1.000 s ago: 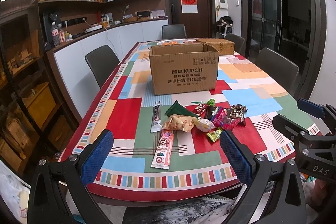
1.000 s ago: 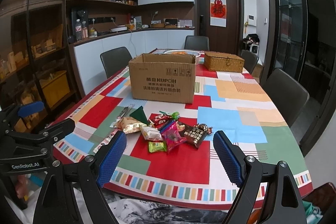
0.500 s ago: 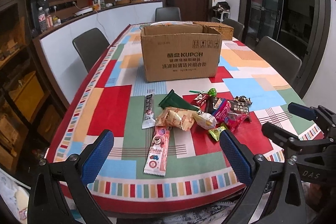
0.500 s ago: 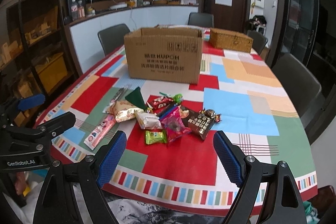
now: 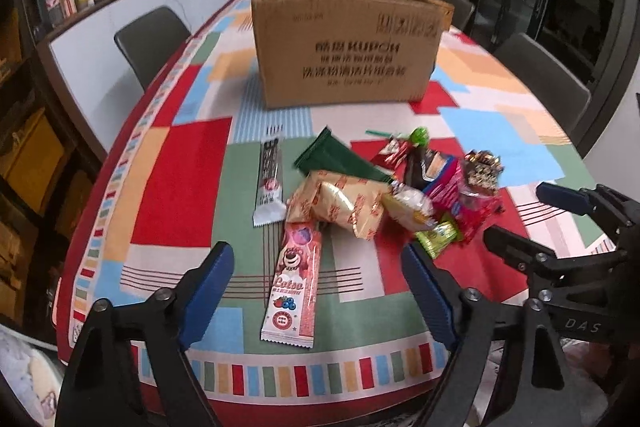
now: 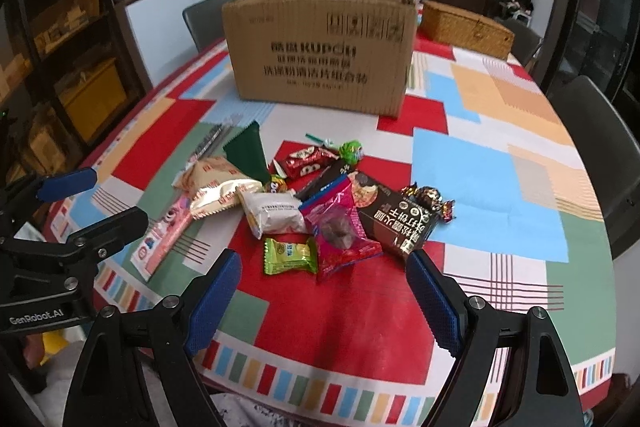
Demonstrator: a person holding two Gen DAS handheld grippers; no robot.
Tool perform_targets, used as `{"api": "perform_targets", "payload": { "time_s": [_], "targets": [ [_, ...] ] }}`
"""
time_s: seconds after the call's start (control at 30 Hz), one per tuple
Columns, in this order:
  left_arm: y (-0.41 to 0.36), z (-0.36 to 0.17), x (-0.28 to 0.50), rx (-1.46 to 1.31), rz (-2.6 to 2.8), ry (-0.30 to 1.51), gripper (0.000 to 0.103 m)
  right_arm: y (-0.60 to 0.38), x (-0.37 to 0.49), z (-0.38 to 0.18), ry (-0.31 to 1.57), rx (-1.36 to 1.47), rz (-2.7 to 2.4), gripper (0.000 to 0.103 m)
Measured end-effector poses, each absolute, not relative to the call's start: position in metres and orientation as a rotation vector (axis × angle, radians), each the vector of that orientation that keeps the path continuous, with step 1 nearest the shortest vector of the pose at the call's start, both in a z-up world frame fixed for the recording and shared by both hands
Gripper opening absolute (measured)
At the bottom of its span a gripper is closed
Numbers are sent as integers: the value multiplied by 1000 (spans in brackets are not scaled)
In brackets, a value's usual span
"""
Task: Organize snacks
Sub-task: 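Lower the left tool onto the pink Lotso candy pack while the right tool lowers onto the red wafer bag, then close the left tool on the pink pack while the right tool grips the red bag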
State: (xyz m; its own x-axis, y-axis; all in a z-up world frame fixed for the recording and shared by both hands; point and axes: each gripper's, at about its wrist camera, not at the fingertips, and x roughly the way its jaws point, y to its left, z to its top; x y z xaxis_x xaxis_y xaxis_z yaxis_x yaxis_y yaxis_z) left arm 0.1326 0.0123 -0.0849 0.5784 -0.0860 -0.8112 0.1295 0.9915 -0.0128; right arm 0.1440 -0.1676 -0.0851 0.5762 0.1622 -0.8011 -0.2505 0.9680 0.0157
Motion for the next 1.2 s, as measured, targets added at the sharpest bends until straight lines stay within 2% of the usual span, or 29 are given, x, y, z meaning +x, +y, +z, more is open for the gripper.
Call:
{"api": "perform_targets", "payload": {
  "time_s": [0.3, 0.37, 0.57, 0.8, 0.87, 0.97, 1.0, 1.07, 1.13, 1.2],
  "targets": [
    [20, -118, 164, 5, -114, 1094, 71, -163, 167, -97, 956, -175, 198, 85],
    [21, -124, 170, -2, -114, 1123, 69, -162, 174, -102, 975, -181, 196, 79],
    [24, -146, 186, -27, -121, 1205, 59, -161, 190, -115, 1023, -192, 187, 74],
    [24, -156, 196, -17, -120, 1226, 51, -158, 202, -127, 1071, -202, 180, 69],
    [24, -156, 197, -8, -113, 1220, 48, -157, 205, -129, 1081, -198, 181, 66],
    [24, -155, 201, -1, -108, 1208, 34, -157, 210, -132, 1094, -193, 184, 60],
    [24, -156, 203, -4, -110, 1204, 34, -157, 211, -133, 1099, -190, 186, 59],
    [23, -156, 205, -4, -115, 1199, 32, -156, 214, -136, 1112, -183, 193, 47],
    [26, -155, 205, -10, -118, 1194, 31, -155, 216, -139, 1121, -186, 199, 40],
    [27, -154, 206, -21, -122, 1188, 28, -153, 217, -138, 1112, -191, 199, 38]
  ]
}}
